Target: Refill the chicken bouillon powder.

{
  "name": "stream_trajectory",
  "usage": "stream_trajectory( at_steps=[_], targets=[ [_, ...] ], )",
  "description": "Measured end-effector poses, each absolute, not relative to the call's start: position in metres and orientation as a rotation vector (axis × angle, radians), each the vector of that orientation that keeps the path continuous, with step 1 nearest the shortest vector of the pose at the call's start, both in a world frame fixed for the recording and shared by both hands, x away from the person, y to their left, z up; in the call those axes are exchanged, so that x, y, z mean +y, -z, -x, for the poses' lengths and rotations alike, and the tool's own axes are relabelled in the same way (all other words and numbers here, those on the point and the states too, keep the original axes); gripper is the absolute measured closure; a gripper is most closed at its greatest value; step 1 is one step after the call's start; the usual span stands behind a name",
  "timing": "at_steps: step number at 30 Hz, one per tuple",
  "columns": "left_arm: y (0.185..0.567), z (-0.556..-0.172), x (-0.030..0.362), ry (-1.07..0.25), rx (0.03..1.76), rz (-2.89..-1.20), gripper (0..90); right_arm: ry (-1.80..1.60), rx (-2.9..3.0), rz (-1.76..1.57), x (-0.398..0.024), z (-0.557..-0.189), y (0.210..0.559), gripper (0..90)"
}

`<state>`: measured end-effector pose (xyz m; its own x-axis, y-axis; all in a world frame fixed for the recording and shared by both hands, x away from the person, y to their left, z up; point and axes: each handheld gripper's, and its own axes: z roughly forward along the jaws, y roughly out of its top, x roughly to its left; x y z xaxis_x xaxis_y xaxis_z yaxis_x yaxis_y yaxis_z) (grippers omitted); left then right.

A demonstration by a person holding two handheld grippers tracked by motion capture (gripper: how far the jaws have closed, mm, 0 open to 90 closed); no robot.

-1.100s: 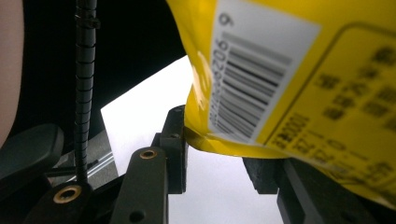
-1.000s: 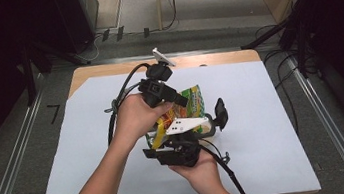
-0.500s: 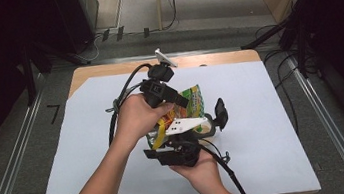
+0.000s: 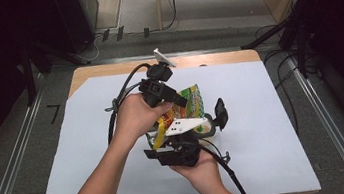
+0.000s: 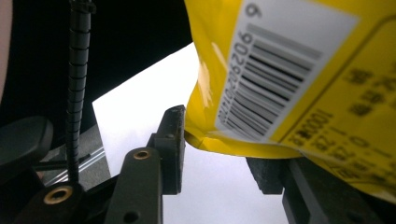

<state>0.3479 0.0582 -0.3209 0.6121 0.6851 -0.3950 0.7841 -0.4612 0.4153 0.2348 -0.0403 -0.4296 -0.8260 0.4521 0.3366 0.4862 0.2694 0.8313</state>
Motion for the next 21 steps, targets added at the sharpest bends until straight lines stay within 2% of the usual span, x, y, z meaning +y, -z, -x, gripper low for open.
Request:
stream_trajectory(
  at_steps=[21],
  targets=[
    [0.332, -0.33, 0.081, 0.266, 1.129, -2.203, 80.3, 1.611, -2.611, 0.74, -0.033, -0.226, 0.45, 60.5]
  ],
)
